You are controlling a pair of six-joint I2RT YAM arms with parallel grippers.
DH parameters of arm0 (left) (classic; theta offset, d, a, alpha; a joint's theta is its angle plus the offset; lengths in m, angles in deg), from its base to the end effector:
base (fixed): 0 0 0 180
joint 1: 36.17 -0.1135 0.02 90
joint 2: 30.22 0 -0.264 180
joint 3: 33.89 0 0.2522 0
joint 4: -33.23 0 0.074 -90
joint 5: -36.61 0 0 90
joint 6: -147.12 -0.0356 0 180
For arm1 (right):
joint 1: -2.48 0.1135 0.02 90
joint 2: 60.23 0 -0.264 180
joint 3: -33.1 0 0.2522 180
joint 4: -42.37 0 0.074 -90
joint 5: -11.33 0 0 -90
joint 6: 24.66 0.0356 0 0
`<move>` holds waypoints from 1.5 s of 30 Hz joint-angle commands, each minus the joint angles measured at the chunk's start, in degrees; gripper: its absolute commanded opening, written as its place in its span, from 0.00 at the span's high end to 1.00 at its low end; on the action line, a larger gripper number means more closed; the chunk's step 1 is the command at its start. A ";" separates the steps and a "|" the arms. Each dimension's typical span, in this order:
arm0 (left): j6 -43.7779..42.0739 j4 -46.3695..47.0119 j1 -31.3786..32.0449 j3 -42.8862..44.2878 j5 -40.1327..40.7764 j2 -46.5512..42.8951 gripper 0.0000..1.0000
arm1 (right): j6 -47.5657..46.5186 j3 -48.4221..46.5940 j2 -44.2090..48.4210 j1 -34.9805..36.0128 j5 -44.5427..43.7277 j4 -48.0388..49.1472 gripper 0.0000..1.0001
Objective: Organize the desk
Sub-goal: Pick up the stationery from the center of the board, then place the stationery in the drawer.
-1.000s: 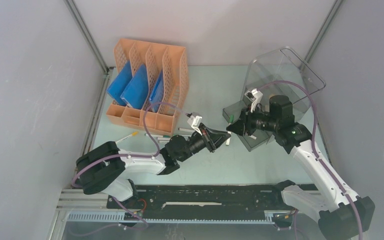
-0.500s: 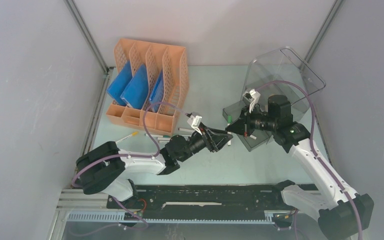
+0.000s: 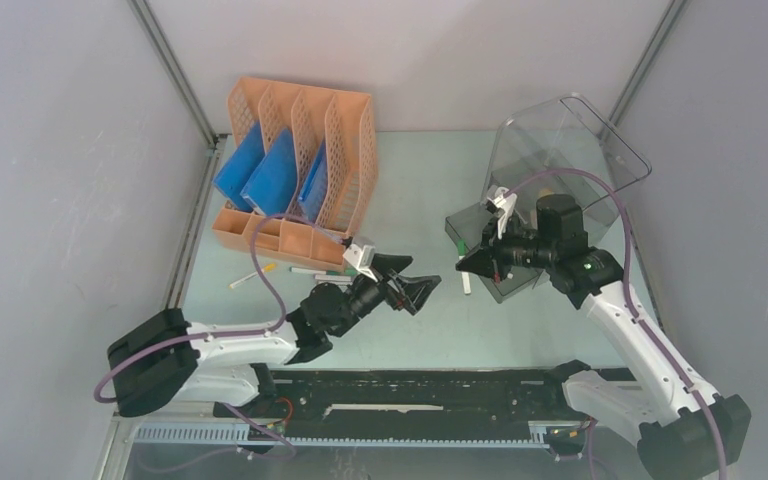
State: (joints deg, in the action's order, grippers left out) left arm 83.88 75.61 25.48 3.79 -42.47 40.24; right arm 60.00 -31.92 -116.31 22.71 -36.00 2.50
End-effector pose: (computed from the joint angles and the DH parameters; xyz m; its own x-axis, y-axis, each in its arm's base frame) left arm 0.1252 -0.2178 0.2439 -0.2784 -0.4150 -0.8662 0.7280 0.4970 -0.4722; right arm 0.1866 0.0945 0.3203 -0.4058 -0.2225 -0.8865 -0.8412 0.4702 0.2670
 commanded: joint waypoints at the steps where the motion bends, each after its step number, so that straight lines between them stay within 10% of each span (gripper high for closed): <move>1: -5.36 -6.18 -0.39 -2.97 5.71 -5.09 0.00 | -13.54 -1.73 1.81 -0.23 1.90 -6.01 1.00; 11: -0.57 -20.21 -1.77 -9.58 20.01 -16.48 0.00 | -21.56 -2.15 2.00 -1.06 -9.53 -9.39 1.00; 27: 4.80 -21.59 -4.28 -16.30 20.28 -21.33 0.00 | -19.94 -2.07 -10.89 0.38 -38.40 -3.78 1.00; 45: 5.73 -20.72 -5.45 -17.11 19.63 -20.45 0.00 | -15.19 -1.60 -20.97 0.90 -46.91 0.29 0.95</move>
State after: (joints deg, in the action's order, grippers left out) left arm 88.74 52.79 20.56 -12.98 -23.61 19.78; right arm 43.04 -32.12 -136.40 23.24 -81.48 0.53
